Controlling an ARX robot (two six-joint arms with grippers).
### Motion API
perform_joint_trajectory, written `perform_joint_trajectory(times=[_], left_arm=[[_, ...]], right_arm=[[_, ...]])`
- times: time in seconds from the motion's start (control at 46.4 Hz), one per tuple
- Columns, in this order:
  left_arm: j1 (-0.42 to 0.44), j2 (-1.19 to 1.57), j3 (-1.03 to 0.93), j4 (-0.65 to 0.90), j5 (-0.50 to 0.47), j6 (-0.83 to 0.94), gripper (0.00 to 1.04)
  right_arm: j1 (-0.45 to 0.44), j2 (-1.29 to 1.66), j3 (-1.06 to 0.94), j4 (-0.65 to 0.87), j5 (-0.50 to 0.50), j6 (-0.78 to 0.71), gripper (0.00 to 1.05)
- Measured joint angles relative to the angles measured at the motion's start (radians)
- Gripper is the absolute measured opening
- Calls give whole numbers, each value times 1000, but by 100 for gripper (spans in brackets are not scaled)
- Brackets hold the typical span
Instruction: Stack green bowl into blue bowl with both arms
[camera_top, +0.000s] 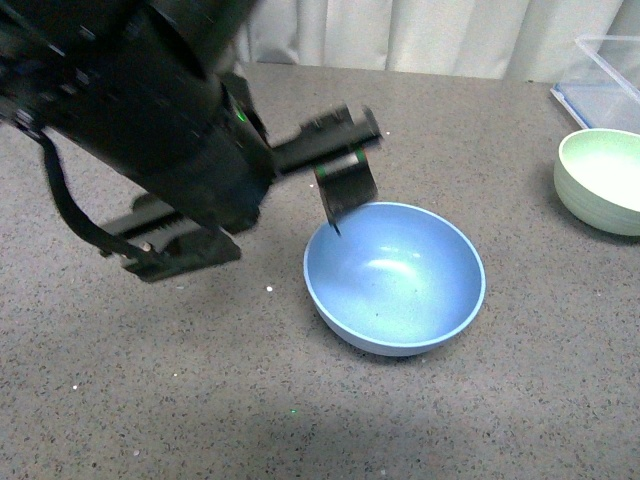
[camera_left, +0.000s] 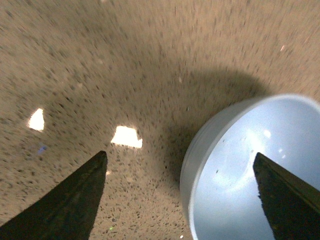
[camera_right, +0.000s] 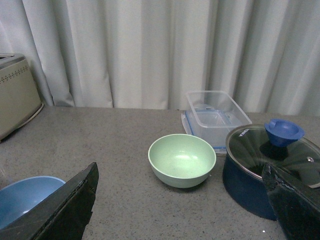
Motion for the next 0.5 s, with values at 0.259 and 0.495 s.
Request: perform_joint_trajectory(times=[0.259,0.495], left_arm=[[162,-176,-94,45,-28,27,98],[267,-331,-222,62,44,81,98]], right_arm=[[0,0,0,0,0,0,96],[0,0,0,0,0,0,96]])
